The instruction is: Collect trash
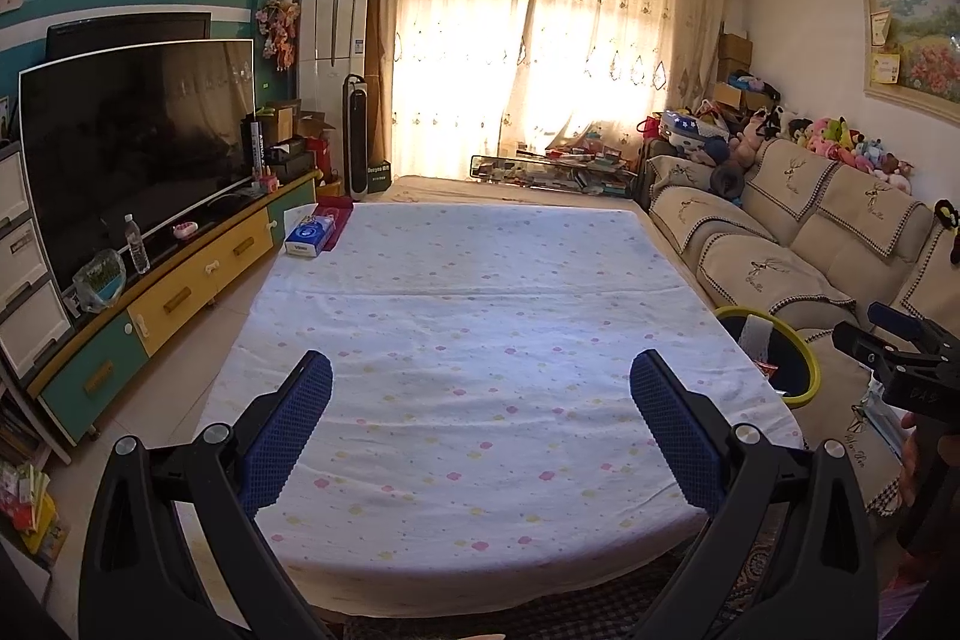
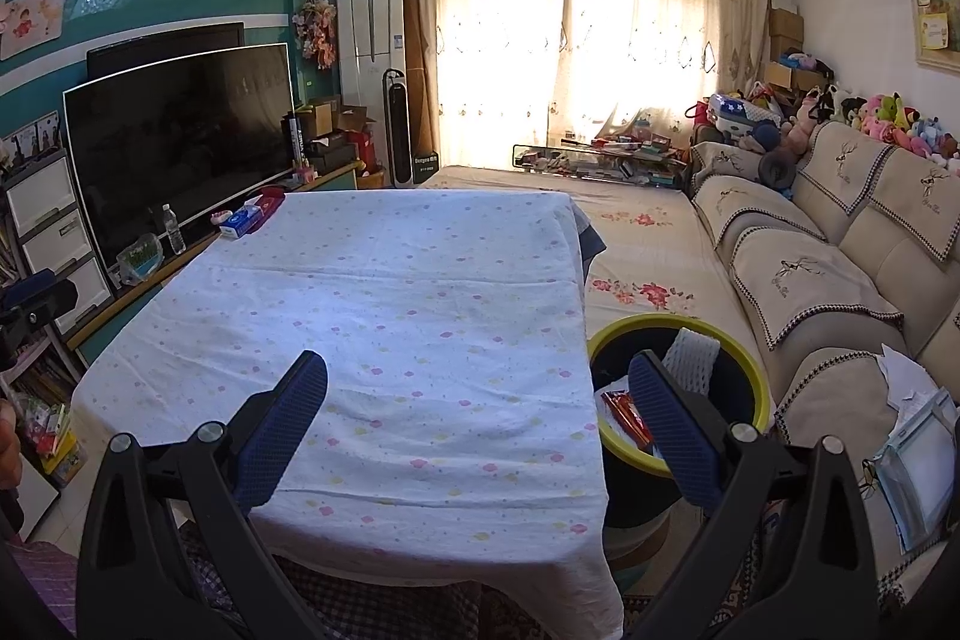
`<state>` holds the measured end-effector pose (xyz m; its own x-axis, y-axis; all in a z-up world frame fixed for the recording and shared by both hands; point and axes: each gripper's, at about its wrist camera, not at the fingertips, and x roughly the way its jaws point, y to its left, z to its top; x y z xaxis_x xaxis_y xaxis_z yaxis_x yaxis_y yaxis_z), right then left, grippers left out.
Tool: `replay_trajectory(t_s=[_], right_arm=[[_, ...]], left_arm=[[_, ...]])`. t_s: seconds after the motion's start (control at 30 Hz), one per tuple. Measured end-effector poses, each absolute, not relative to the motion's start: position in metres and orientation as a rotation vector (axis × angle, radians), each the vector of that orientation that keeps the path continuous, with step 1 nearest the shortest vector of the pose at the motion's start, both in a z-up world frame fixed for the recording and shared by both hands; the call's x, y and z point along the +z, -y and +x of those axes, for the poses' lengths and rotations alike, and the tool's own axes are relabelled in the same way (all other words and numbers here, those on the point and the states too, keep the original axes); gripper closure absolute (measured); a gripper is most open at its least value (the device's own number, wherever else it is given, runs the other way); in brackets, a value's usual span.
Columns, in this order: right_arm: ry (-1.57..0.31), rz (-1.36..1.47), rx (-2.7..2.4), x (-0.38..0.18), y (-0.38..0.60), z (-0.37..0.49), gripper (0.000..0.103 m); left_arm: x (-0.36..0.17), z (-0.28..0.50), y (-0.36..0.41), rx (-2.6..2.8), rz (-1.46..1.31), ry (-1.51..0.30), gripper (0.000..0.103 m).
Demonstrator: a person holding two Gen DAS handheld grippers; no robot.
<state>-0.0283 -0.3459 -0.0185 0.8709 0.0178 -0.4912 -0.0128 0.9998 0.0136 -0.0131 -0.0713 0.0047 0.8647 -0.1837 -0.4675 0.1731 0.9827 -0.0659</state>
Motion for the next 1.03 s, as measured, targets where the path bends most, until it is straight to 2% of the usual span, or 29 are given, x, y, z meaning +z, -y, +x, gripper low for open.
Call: replay_trajectory(t_s=[0.73,1.03], right_arm=[[-0.544,0.011,0.026,-0.026,0.349,-0.020,0.007],[-0.609,0.034,0.073,-0.040,0.347,0.052,0.007]], left_arm=[[-0.015,0.008,0.074,-0.198,-0.006,-0.530,0.005],[-0.037,0.097,0.052,-0.093,-0.017,-0.601,0.005]])
